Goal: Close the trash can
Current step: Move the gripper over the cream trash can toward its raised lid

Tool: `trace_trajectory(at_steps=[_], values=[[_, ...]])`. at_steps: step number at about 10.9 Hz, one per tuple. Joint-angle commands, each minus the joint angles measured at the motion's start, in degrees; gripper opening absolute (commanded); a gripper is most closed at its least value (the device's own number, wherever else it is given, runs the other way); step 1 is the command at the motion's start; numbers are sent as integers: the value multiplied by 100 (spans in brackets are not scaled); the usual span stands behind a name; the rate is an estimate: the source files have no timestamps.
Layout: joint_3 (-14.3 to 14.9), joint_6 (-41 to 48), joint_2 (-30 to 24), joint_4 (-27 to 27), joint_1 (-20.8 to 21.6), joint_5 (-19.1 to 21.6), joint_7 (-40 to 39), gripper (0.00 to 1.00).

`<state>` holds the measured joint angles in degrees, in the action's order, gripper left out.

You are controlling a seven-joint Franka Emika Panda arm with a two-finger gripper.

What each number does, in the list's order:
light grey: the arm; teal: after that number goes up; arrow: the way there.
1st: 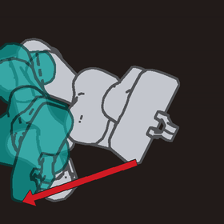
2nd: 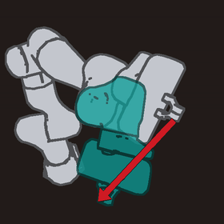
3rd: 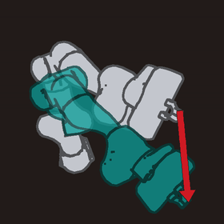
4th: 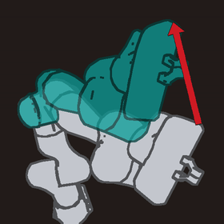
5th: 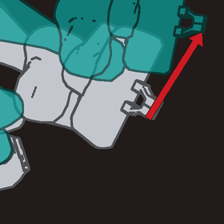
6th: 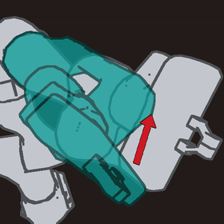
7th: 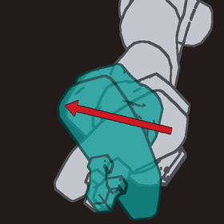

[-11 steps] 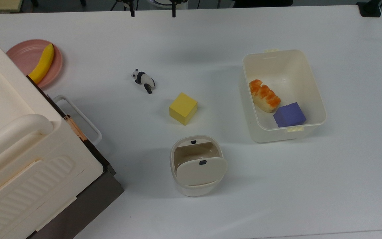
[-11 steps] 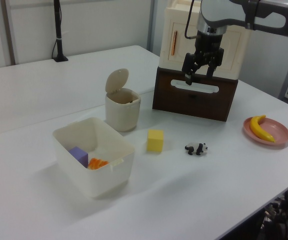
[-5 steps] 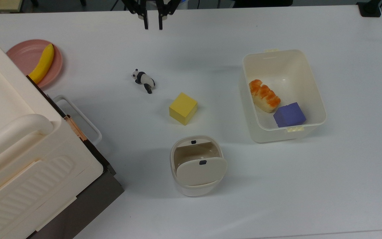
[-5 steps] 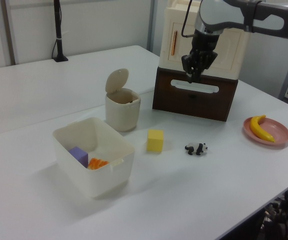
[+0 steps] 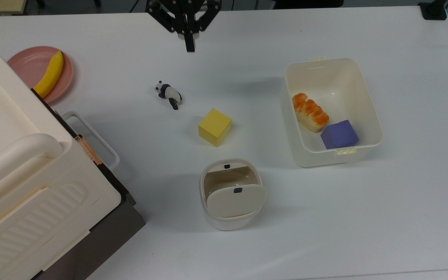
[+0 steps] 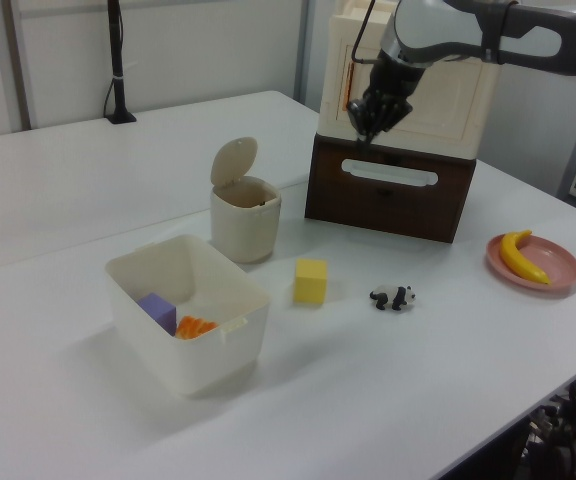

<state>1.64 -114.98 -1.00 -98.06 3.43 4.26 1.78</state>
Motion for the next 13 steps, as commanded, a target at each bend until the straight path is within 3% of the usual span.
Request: trace_trajectory(at_steps=[1,3,7,13], values=[[-144,-891,975,1057,96,163,33,0],[-356,-1873,1661,1753,79,119,24,0],[-418,-3737,2261,1904,210,-285,-169,0],[-322,-4427,3211,2423,360,-1032,-169,0]])
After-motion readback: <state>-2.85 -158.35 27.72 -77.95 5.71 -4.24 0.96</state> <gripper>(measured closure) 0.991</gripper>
